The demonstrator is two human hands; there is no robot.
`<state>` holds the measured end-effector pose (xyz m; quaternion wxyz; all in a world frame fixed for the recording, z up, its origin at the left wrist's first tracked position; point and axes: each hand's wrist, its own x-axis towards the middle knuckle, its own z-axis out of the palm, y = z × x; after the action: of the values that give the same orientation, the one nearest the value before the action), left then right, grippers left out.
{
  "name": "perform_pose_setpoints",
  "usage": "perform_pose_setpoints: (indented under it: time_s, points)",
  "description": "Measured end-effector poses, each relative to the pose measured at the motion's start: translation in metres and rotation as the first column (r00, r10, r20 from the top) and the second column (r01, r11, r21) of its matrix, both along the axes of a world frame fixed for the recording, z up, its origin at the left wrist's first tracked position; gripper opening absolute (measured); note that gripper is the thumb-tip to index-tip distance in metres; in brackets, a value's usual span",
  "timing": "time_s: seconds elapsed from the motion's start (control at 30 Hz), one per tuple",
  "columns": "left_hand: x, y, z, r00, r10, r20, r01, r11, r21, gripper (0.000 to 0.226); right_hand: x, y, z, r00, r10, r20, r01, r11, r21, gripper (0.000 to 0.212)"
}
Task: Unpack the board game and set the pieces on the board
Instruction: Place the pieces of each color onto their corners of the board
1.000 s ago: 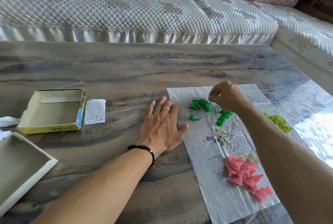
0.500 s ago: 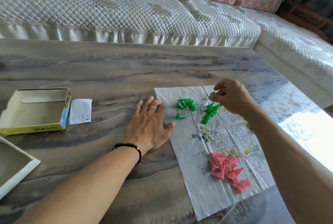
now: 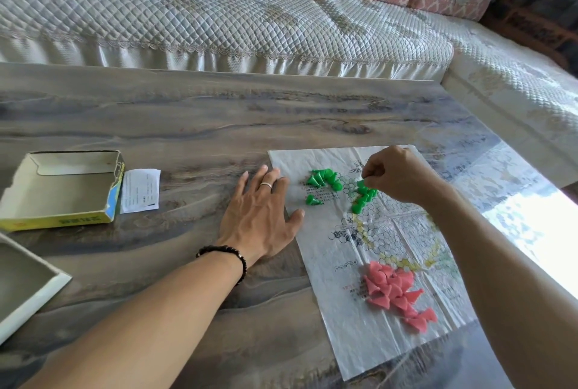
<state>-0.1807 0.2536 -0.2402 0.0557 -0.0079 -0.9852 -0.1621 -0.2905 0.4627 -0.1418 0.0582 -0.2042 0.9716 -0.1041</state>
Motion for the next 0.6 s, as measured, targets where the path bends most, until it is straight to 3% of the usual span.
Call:
perform_pose_setpoints:
  time_s: [0.6]
  points:
    - [0.001,0.000,-0.001,1.000,0.004,-0.016,-0.004,1.000,0.009,0.067,-0.011,-0.006,-0.022,0.997,0.005,0.071,-0.009,0.998,0.065,0.004]
